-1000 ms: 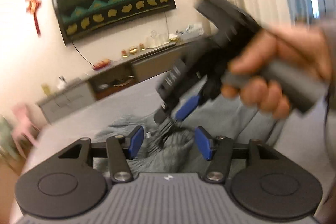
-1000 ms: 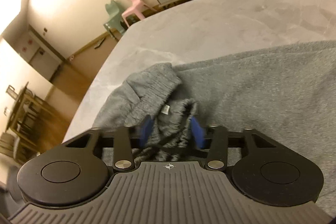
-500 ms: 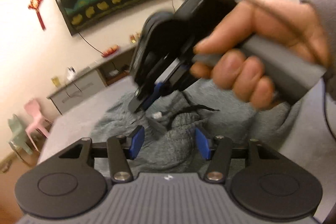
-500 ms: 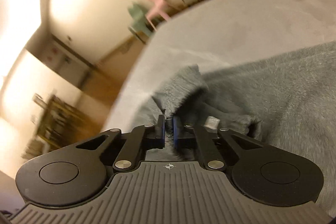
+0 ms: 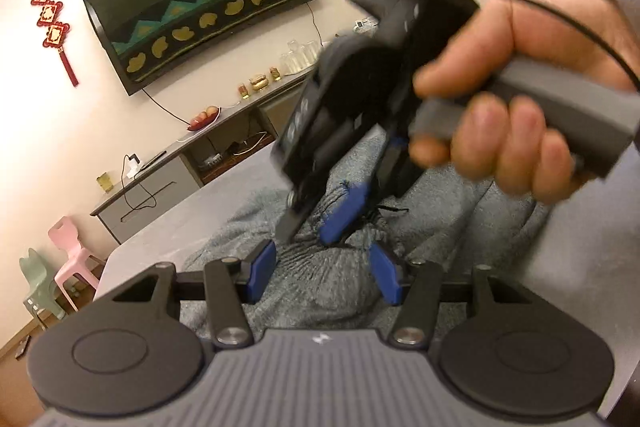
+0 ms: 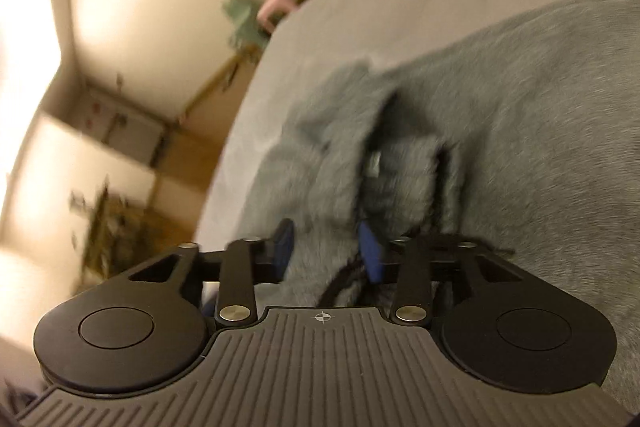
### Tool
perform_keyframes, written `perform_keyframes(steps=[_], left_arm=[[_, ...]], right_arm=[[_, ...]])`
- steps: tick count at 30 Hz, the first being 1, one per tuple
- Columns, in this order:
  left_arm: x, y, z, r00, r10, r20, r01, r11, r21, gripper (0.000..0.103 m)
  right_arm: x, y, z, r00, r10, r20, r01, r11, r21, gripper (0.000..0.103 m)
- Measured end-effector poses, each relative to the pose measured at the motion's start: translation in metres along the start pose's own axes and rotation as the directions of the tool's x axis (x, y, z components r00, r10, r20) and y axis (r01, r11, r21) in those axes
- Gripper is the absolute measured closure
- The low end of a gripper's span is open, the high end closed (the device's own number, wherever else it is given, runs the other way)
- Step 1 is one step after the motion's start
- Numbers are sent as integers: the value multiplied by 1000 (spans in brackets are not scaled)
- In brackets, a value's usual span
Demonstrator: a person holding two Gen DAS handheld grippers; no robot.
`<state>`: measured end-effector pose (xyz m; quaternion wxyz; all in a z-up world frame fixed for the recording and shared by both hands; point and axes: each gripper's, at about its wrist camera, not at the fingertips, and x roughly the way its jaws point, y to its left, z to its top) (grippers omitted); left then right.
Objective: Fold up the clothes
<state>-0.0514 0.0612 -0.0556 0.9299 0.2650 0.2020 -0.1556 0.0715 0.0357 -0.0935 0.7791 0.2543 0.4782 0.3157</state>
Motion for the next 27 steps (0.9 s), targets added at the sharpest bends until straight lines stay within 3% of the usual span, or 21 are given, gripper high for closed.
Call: perform_keyframes(steps=[1,2,3,8,10,12,13,14,16,19,23,27], left_arm=[[0,1,0,1000,2,-1,-2,1000,-5,49],[0,2,0,1000,6,-3,-6,1000,-9,49],[1,3,0,1000,9,-3,-9,1000,-12,49],[1,-1,1,1000,15,1,-15,1000,-2,49],[3,-3,1,1000,13,-1,-13,1000,6,49],[4,-6,1,1000,15,-4,-15,1000,10,49],[5,-7,0,1000,18,-7,-18,1000,11,49],[6,-8,0,1000,21,-8,-21,1000,11,49],[7,-8,-1,999,30,-9,-30,1000,9,49],[8,-5,-2,998,55,-10,-55,998,5,49],[-1,1,0,995,88,44,-87,996,-26,49],[-6,11,8,995,23,94,-13,994,-108,49]], right_arm=[[6,3,-1,1000,-19,-12,19,999,-41,67],[8,6,-3,999,-34,-17,33,996,-78,89],[7,7,-4,999,-38,-10,37,995,-94,103],[-23,12,-2,997,49,63,-43,994,-98,103],[-27,15,1,997,26,76,-17,994,-107,100],[-21,14,9,996,-30,84,38,995,-95,79],[-17,12,13,995,-58,85,64,995,-81,58],[-19,11,10,995,-54,87,60,996,-69,53],[-24,9,5,995,-47,90,51,998,-44,56],[-30,5,-2,995,-36,96,37,999,-7,97],[-39,1,-12,994,-23,104,18,999,42,98],[-48,-3,-22,994,-9,113,-1,996,91,98]])
